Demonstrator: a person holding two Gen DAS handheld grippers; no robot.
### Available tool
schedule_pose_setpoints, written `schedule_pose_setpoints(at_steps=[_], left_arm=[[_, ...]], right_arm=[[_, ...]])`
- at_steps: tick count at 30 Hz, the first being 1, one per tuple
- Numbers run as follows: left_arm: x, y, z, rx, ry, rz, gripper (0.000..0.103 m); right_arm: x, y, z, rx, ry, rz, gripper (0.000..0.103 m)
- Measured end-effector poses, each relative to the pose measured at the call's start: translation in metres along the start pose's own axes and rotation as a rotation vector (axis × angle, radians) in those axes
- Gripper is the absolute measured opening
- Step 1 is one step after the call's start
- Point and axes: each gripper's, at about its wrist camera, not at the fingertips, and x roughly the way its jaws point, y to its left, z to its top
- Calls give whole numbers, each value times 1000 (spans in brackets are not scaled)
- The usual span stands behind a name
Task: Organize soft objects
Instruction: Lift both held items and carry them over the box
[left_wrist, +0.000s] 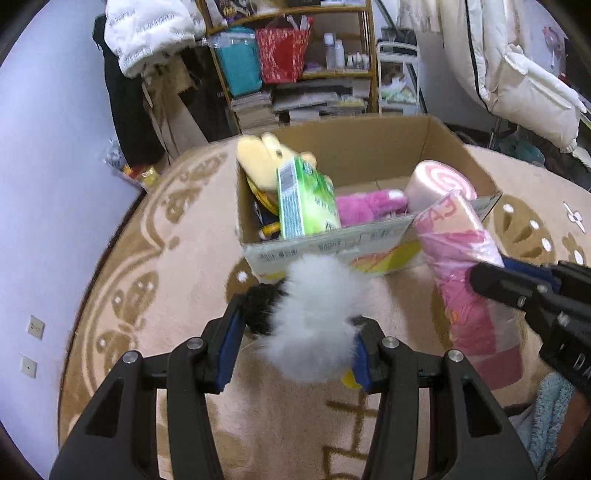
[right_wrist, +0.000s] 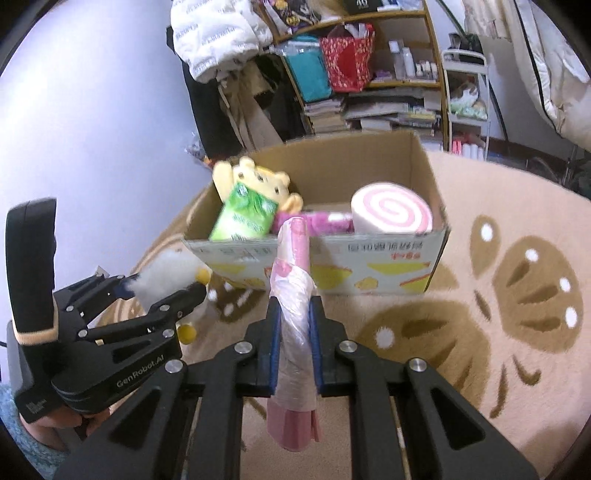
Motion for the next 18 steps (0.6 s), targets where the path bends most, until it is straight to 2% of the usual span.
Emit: schedule_pose_setpoints(at_steps=[5,12,18], left_arm=[[-19,-1,15,29,-76,15,49],[-28,-2,40,56,-153,22,49],[-16,-1,63,48,-170,30,49]], right_arm=[[-23,-1,19,-4,-87,7,15],[-27,-5,45,-47,-119,-24,15],[-24,-4,71,-106,-136,-47,15]])
